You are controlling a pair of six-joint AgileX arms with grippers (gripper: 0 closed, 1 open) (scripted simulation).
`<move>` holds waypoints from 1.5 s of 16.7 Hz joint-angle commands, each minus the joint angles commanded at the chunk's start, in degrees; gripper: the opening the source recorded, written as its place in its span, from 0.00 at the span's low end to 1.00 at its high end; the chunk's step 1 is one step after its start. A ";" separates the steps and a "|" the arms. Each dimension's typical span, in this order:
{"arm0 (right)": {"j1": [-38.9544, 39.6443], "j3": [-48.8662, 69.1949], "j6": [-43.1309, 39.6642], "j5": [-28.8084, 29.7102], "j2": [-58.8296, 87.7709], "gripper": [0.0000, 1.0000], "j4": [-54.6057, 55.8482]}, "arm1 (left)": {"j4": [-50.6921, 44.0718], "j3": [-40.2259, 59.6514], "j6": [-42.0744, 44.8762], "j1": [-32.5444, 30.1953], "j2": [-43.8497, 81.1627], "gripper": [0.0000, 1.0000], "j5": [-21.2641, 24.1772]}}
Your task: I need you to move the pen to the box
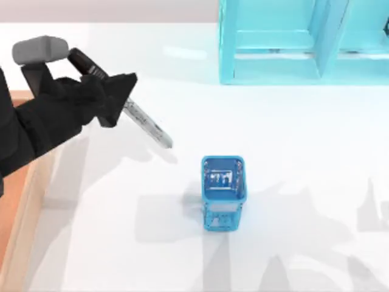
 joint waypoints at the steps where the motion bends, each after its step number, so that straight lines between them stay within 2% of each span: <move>1: 0.00 0.00 0.00 0.00 0.00 1.00 0.00 | -2.64 0.02 0.27 1.75 -2.68 0.00 1.72; 4: 0.00 0.00 0.00 0.00 0.00 1.00 0.00 | -6.92 0.13 0.71 4.94 -7.06 0.00 4.86; 10: 0.00 0.00 0.00 0.00 0.00 1.00 0.00 | -7.47 0.72 1.35 5.07 -6.88 0.00 5.27; 14: 0.00 0.00 0.00 0.00 0.00 1.00 0.00 | -14.72 7.75 9.50 8.03 -4.18 0.00 9.46; 19: 0.00 0.00 0.00 0.00 0.00 1.00 0.00 | -35.08 22.60 33.04 15.91 3.51 0.00 16.49; 25: 0.00 0.00 0.00 0.00 0.00 1.00 0.00 | -69.68 39.15 73.05 28.78 16.53 0.00 22.61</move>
